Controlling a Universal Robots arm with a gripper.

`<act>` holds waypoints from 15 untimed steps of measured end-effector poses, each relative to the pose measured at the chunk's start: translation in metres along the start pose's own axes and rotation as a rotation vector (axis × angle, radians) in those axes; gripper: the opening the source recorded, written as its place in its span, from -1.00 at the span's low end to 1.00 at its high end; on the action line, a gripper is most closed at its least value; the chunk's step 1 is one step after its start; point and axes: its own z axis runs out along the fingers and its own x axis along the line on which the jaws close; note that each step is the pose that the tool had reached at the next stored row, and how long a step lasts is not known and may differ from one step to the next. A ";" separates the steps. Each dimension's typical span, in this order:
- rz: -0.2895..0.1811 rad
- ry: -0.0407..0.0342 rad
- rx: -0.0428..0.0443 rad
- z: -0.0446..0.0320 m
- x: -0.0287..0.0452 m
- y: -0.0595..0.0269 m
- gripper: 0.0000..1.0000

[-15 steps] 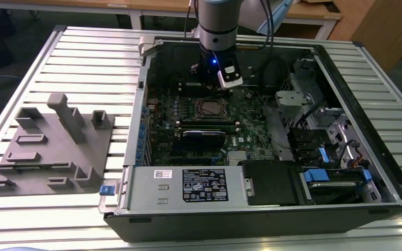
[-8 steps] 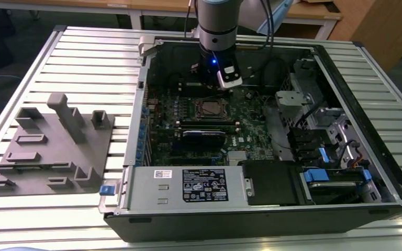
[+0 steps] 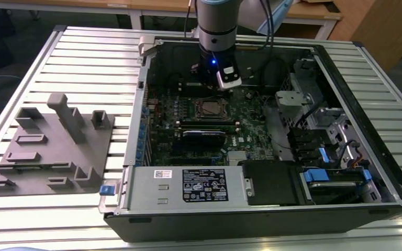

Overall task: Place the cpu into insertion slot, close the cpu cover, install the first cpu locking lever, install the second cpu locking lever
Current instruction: 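Install the first cpu locking lever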

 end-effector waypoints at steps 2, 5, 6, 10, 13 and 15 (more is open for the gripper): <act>0.004 -0.0051 -0.0008 0.0006 0.0001 -0.0001 -0.79; 0.010 -0.0144 -0.0024 0.0014 0.0004 -0.0003 -0.79; 0.013 -0.0178 -0.0031 0.0015 0.0007 -0.0004 -0.79; 0.036 -0.0235 -0.0015 0.0019 0.0012 -0.0006 -0.79; 0.069 -0.0293 0.0014 0.0021 0.0018 -0.0006 -0.79; 0.081 -0.0313 0.0028 0.0020 0.0030 -0.0002 -0.79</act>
